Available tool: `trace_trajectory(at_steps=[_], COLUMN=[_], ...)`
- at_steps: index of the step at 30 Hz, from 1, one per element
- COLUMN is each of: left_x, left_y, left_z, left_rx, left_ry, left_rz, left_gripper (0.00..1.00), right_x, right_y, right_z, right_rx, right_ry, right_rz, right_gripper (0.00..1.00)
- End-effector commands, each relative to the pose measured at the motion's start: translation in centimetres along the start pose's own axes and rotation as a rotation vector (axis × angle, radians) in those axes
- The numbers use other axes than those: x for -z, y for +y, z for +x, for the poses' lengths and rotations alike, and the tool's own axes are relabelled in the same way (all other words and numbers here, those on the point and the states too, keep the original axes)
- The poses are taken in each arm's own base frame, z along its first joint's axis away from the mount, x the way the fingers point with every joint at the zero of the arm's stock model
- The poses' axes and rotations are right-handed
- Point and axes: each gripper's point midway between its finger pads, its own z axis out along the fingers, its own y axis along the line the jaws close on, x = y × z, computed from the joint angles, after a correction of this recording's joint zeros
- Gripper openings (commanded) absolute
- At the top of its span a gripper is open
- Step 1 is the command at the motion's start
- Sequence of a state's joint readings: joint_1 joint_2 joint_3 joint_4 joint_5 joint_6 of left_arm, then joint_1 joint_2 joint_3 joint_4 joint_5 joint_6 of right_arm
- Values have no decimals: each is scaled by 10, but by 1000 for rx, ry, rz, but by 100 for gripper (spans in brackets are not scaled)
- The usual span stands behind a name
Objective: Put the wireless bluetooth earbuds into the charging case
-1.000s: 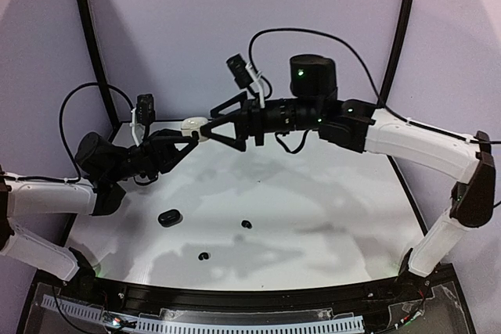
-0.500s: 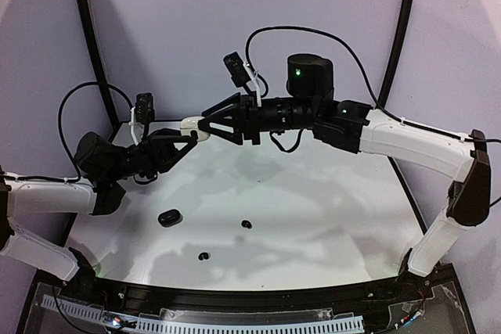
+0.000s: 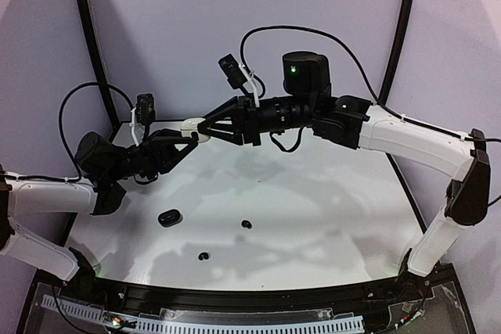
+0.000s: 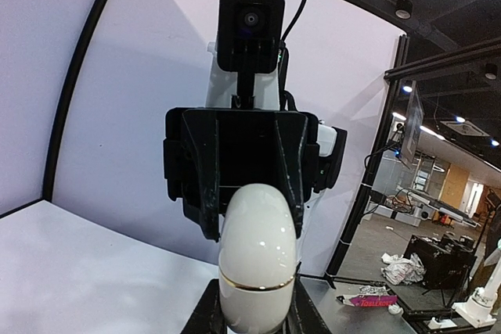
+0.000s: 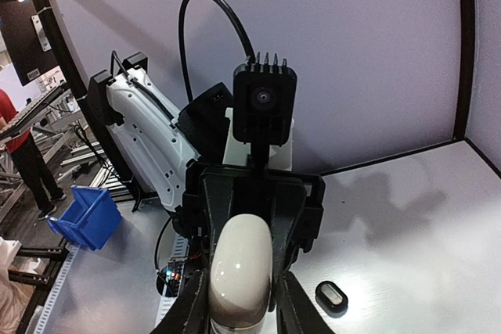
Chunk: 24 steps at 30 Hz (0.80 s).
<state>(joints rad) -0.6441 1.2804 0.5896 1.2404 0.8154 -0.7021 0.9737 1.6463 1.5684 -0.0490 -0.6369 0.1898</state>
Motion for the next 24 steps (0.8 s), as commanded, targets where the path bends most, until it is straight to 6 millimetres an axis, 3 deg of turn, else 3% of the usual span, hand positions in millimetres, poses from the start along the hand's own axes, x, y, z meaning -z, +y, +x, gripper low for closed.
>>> trace_trajectory(at_steps=[1,3,4,7,8,9,10,11,12,17,24], left_x=[-4,-5,-5,-4,-4,-4,-1,0,2,18,25], left_y=[-10,-10,-10,-10,-6,-2,8,18,23,49,50], left_z=[-14,-14,-14,-12,-11,-10,-6,-5,-3,7,15], left_rx=[-64,-70,-71,-68,-62,-54,-31,-31,-34,-89,-138], left_ry=[-25,-25,-23,-19,-20,-21,-23,-28,-30,-15,24], left_rz=[38,41,43,39,20,2,-53,-107,-136,-314,-347], left_gripper=[1,1,1,1,7,18,59,89,94,99,99], right_x=[-6,-7,-7,-5,-4,-2,3,7,10,52,164], right_y=[-2,-2,-1,1,0,-2,-9,-15,-19,-65,-179], right_z=[7,8,7,2,0,-1,-3,-3,-3,13,103], right_rx=[-18,-21,-20,-12,-13,-18,-37,-50,-59,-152,-386], right_ry=[31,35,33,20,16,12,13,18,21,88,202], right_rz=[-18,-22,-25,-30,-29,-22,1,17,29,126,300], right_gripper=[25,14,3,0,0,0,0,0,0,0,0])
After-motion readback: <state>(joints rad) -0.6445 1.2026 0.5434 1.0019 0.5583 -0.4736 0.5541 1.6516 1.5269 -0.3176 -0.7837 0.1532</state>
